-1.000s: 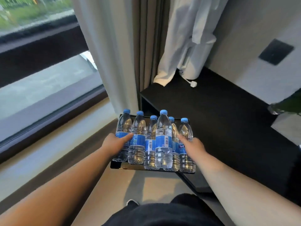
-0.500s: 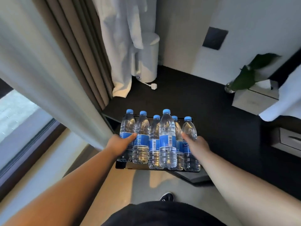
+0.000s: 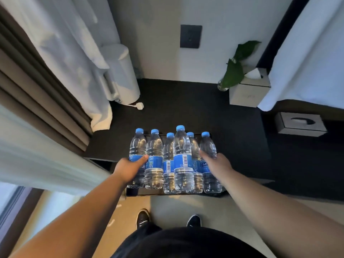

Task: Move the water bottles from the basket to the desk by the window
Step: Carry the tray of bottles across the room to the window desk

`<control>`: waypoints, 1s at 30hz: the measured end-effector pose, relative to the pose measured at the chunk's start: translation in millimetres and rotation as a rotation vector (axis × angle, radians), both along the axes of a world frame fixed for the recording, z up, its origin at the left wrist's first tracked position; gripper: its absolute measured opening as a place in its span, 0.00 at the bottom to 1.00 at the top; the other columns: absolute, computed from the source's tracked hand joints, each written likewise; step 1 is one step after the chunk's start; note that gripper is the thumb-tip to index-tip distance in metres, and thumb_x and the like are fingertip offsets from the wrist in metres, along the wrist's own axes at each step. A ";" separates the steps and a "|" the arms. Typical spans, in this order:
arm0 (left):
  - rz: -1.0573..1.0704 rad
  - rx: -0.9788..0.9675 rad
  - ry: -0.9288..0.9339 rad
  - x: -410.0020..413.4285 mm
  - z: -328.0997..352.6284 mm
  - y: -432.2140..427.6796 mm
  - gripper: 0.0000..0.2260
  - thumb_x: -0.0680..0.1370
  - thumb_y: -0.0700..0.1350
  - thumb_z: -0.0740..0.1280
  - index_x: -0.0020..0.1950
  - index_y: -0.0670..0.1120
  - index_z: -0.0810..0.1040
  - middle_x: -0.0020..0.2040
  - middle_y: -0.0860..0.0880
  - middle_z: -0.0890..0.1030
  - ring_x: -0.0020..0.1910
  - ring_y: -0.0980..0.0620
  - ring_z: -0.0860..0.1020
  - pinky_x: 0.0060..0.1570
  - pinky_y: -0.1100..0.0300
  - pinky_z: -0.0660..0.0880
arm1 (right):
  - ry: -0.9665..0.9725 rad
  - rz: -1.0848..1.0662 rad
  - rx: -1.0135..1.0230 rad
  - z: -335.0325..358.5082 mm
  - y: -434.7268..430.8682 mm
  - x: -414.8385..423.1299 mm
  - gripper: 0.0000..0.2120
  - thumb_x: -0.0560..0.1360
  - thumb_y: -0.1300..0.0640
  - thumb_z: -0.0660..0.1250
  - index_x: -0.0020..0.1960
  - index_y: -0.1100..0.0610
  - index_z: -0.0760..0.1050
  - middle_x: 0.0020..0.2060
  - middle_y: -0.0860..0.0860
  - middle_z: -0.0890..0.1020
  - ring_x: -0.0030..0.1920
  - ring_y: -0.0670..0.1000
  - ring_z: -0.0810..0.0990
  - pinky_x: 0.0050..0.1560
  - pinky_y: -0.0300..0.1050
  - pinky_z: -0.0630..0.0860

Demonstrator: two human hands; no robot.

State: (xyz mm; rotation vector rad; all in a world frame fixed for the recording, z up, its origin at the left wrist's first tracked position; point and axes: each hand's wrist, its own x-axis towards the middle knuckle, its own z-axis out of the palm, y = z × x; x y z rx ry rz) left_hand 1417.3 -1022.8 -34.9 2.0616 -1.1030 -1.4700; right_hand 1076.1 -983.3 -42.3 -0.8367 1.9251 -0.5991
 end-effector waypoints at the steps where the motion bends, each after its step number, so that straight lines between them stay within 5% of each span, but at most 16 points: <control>1: -0.023 -0.003 0.009 -0.5 0.1 -5.3 0.24 0.68 0.64 0.79 0.52 0.46 0.84 0.43 0.48 0.89 0.42 0.47 0.88 0.51 0.45 0.84 | 0.002 -0.020 -0.005 -0.3 1.4 0.7 0.29 0.69 0.27 0.68 0.46 0.54 0.83 0.33 0.49 0.84 0.35 0.50 0.83 0.34 0.43 0.71; 4: -0.077 -0.009 0.000 0.0 0.2 -20.7 0.23 0.69 0.63 0.79 0.51 0.45 0.85 0.42 0.48 0.88 0.42 0.46 0.88 0.52 0.45 0.84 | 0.007 -0.049 -0.020 -0.3 5.2 3.9 0.24 0.71 0.31 0.70 0.37 0.53 0.80 0.23 0.45 0.77 0.26 0.45 0.78 0.33 0.44 0.70; 10: -0.312 -0.049 -0.207 3.1 -0.5 -54.8 0.26 0.71 0.71 0.71 0.46 0.47 0.84 0.41 0.49 0.87 0.41 0.49 0.85 0.44 0.54 0.81 | -0.006 -0.130 -0.007 -2.0 0.1 12.4 0.15 0.71 0.37 0.75 0.45 0.49 0.86 0.37 0.45 0.87 0.42 0.49 0.86 0.38 0.43 0.75; 30: -0.483 -0.050 -0.378 -14.0 -1.5 -128.0 0.30 0.76 0.72 0.64 0.44 0.44 0.82 0.37 0.47 0.83 0.37 0.49 0.81 0.34 0.57 0.70 | -0.083 -0.208 0.061 -2.6 -73.5 -2.3 0.18 0.74 0.40 0.76 0.55 0.51 0.81 0.49 0.50 0.84 0.47 0.52 0.82 0.46 0.49 0.75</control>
